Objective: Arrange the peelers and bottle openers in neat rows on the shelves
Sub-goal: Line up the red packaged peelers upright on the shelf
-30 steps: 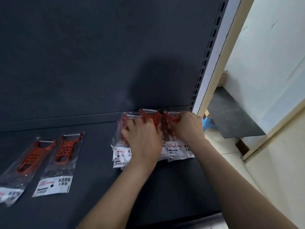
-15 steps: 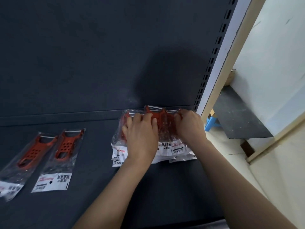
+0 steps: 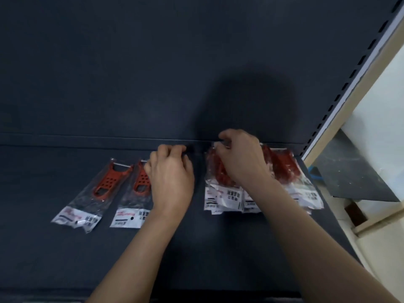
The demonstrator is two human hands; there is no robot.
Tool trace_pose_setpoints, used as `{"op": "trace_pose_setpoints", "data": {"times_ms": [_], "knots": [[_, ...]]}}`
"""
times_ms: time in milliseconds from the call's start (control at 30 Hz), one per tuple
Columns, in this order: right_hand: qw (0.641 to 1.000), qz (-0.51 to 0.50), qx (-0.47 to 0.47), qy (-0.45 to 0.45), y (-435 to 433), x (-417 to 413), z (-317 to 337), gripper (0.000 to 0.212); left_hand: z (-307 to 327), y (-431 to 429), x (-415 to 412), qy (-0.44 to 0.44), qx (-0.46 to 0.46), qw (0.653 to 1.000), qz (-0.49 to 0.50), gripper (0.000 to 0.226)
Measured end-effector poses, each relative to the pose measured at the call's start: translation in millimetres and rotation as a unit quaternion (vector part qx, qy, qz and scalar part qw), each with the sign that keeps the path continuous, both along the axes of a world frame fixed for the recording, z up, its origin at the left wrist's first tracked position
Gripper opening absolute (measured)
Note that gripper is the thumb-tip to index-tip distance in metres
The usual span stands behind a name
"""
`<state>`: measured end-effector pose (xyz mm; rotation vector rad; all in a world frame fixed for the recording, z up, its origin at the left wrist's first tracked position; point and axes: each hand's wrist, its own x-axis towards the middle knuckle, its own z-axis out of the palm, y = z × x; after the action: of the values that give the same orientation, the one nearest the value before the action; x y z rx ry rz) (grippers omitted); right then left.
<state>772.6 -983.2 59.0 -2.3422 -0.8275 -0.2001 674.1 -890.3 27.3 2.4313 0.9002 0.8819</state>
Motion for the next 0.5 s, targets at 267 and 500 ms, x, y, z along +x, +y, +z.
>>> {"op": "trace_pose_setpoints", "data": {"times_ms": [267, 500], "knots": [[0.985, 0.103, -0.127, 0.062, 96.8, -72.5, -28.9, 0.033, -15.6, 87.1, -72.7, 0.105, -0.032, 0.991, 0.078, 0.03], [0.966, 0.064, -0.225, 0.111, 135.8, -102.6, -46.1, 0.051, -31.6, 127.7, -101.1, 0.217, -0.06, 0.974, 0.034, 0.033]]}}
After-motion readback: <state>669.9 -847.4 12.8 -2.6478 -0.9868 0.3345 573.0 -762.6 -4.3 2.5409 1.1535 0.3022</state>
